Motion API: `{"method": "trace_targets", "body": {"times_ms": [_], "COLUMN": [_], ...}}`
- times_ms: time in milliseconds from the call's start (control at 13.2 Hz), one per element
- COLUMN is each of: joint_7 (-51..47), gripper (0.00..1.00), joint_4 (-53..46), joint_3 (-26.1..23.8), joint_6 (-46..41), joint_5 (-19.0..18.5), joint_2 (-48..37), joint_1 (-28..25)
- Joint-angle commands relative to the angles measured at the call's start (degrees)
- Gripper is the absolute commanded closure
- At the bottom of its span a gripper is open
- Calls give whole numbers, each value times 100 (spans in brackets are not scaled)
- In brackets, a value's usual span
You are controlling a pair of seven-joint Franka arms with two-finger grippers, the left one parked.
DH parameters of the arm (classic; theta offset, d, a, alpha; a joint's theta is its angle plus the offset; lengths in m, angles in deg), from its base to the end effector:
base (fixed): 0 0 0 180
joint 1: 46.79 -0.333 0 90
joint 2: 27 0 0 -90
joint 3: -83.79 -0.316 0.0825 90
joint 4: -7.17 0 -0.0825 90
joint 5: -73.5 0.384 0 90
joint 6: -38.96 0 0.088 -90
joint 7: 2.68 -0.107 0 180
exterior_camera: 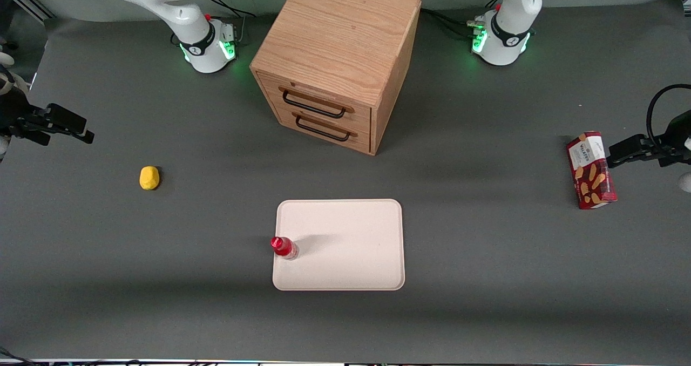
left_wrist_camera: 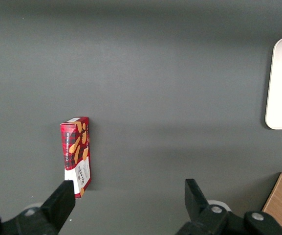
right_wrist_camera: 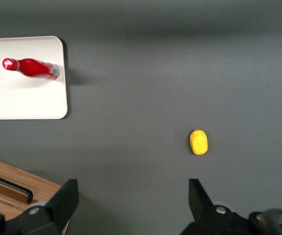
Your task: Place coke bottle on tray
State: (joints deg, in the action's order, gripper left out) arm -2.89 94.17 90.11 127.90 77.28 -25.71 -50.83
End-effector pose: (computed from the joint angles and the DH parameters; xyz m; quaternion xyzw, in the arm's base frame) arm 0.5600 -0.0144 0.6353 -0.9993 0.0209 -0.0063 0.0316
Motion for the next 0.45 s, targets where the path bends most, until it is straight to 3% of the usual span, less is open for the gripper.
{"method": "trace_targets", "body": {"times_ms": [0, 377], "joint_7": [100, 91], "gripper": [0, 0], "joint_4": [125, 116], "joint_3": [116, -7], "joint_6": [133, 89], "joint_5": [-105, -96], "joint_2": [-130, -130], "joint_1": [-114, 44]}}
